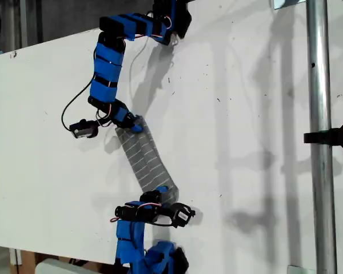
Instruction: Grasp corners of a towel and fold twice.
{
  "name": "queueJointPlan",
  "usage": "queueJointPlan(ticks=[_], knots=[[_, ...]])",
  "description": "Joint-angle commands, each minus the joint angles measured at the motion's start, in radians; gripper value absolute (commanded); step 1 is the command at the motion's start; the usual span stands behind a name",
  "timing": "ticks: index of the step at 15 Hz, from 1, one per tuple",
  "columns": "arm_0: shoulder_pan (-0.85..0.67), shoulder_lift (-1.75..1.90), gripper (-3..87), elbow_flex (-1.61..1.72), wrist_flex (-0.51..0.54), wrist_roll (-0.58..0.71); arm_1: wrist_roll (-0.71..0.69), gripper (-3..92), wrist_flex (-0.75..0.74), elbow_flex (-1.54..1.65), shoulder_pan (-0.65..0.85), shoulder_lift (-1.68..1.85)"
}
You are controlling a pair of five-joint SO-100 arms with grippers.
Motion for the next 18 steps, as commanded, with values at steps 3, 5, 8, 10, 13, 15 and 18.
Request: queueJointPlan(ticks=[3,5,8,10,13,15,18], knots=[[0.034,0.278,23.7,0.049,0.164,-0.133,0.025,38.2,0.132,0.021,0.038,0.209],[0.092,0.497,16.2,0.147,0.161,-0.201,0.071,38.3,0.158,0.216,0.086,0.436],[0.272,0.893,7.0,0.399,0.084,-0.370,0.224,41.7,0.156,0.650,0.169,0.885],[0.397,1.120,-2.9,0.653,-0.192,-0.302,0.331,41.7,0.164,0.890,0.166,1.167],[0.588,1.651,-2.9,1.075,-0.264,-0.505,0.411,39.4,0.158,1.104,0.112,1.493],[0.638,1.787,-2.9,1.169,-0.213,-0.526,0.348,40.8,0.074,1.092,0.147,1.382],[0.606,1.789,-2.9,1.197,-0.215,-0.505,0.215,42.7,-0.164,0.862,0.189,0.930]])
